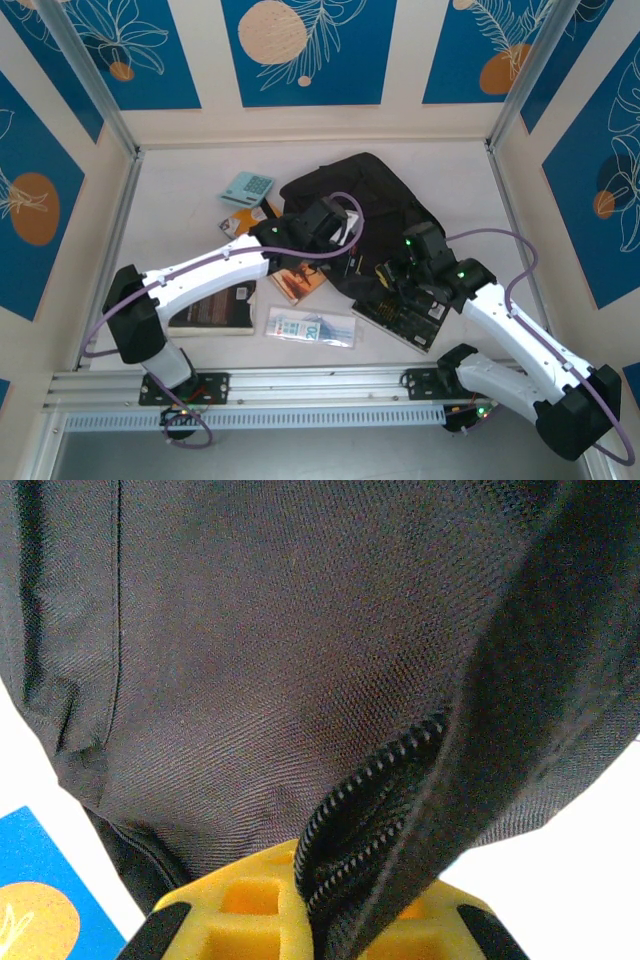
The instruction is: Pack books, pencil case, and school supplies into a backpack
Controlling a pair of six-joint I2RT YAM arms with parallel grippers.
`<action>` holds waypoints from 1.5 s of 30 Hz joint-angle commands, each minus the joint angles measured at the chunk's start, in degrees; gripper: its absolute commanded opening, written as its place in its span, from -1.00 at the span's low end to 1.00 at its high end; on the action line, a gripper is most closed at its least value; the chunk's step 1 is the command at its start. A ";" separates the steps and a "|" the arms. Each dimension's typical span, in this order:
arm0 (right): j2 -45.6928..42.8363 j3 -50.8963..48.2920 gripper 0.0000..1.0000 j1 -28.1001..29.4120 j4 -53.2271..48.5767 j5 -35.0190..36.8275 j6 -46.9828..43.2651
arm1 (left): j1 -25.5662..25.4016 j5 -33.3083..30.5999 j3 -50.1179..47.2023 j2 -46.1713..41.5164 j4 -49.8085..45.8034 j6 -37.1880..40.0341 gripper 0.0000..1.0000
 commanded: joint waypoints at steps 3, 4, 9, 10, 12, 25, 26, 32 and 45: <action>-1.09 -0.84 -1.00 0.08 -2.76 2.91 -1.27 | 2.77 -0.52 -1.79 -4.24 -0.19 0.34 -1.00; -1.13 -0.84 -1.00 0.08 -2.86 3.08 -1.37 | 3.34 -0.43 -2.28 -4.45 -0.14 0.42 -1.00; -1.25 -0.70 -1.00 -0.07 -3.44 3.27 -2.11 | 5.66 -0.01 -3.93 -5.19 -0.04 0.27 -1.00; -1.29 -0.63 -1.00 -0.13 -3.67 3.31 -2.26 | 6.07 0.10 -4.04 -5.28 -0.04 0.25 -1.00; -1.48 -0.57 -1.00 -0.33 -3.92 3.36 -2.61 | 6.96 0.35 -4.13 -5.21 -0.30 0.27 -1.00; -1.56 0.25 -0.90 -2.03 -5.52 5.77 -9.02 | 12.60 4.14 -5.58 -4.27 1.38 0.39 -1.00; -1.34 0.38 -0.81 -2.09 -5.06 5.52 -9.76 | 12.60 5.03 -5.63 -4.10 1.76 0.21 -1.00; 0.58 6.13 -0.05 -2.47 -7.68 4.68 -11.91 | 10.59 7.57 -5.12 -4.61 4.50 -1.13 -1.00; -0.51 9.72 0.17 6.44 -8.74 3.58 3.74 | 3.89 7.30 -1.54 -4.44 5.71 -2.47 -1.00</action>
